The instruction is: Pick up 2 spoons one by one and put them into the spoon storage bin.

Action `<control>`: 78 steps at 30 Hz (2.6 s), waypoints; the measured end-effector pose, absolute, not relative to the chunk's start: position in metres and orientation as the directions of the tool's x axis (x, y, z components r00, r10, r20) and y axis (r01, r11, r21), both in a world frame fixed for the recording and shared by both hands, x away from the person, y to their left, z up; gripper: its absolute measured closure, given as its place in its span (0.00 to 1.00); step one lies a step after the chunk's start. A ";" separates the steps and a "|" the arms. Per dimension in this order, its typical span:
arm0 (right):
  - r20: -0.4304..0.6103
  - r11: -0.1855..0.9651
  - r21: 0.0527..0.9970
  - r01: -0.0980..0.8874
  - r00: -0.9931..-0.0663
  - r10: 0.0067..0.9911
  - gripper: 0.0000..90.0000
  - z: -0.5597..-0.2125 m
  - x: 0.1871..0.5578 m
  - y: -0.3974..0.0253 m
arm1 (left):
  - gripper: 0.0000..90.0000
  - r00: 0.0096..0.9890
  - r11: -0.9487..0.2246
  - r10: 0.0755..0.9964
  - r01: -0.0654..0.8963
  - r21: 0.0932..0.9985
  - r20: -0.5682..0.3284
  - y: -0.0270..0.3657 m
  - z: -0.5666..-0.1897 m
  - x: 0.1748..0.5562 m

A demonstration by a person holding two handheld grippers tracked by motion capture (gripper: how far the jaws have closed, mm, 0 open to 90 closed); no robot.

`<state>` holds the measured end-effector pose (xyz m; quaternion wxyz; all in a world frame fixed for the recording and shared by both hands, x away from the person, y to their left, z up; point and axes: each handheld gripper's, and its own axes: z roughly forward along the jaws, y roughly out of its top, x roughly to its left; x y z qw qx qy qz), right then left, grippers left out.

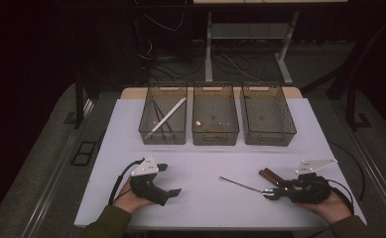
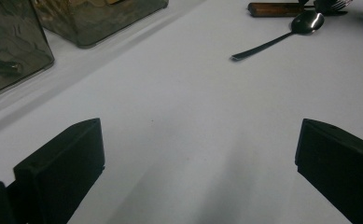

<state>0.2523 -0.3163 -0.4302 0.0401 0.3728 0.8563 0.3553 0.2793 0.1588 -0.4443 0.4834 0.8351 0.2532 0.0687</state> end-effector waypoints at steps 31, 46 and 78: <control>0.091 0.593 0.602 0.535 -0.784 0.614 0.79 -0.441 0.246 -0.293 | 0.00 0.866 -0.421 0.486 0.353 0.836 -0.121 0.157 -0.445 0.278; 0.139 0.550 0.649 0.526 -0.792 0.594 0.98 -0.433 0.245 -0.292 | 0.00 0.866 -0.420 0.486 0.350 0.837 -0.118 0.157 -0.445 0.278; 0.120 0.452 0.706 0.545 -0.722 0.682 0.99 -0.416 0.264 -0.297 | 0.00 0.869 -0.417 0.478 0.353 0.838 -0.129 0.158 -0.444 0.278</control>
